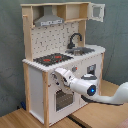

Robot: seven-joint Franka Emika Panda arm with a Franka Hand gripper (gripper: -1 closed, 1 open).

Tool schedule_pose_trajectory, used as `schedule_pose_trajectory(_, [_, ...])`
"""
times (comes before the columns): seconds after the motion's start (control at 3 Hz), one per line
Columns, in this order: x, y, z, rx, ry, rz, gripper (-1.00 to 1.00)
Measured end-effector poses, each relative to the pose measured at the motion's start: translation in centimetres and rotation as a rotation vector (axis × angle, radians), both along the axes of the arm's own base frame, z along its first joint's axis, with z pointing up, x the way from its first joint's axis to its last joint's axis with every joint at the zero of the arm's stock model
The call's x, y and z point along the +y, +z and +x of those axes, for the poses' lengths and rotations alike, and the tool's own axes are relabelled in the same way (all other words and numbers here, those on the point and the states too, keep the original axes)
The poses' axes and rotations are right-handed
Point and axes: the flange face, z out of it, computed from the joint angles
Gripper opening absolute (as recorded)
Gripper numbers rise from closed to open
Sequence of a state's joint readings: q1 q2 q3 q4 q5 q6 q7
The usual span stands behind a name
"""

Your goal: Play with the kitchen

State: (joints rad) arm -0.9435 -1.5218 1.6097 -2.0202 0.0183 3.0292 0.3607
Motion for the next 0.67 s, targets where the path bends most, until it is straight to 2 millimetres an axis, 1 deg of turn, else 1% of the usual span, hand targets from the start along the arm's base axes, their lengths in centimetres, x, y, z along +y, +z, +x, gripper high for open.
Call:
schedule_pose_trajectory(0.33, [-0.43, 0.58, 0.44, -0.015, -0.008, -0.011, 1.0])
schedule_pose_trajectory(0.67, [-0.46, 0.57, 0.45, -0.015, -0.008, -0.011, -1.0])
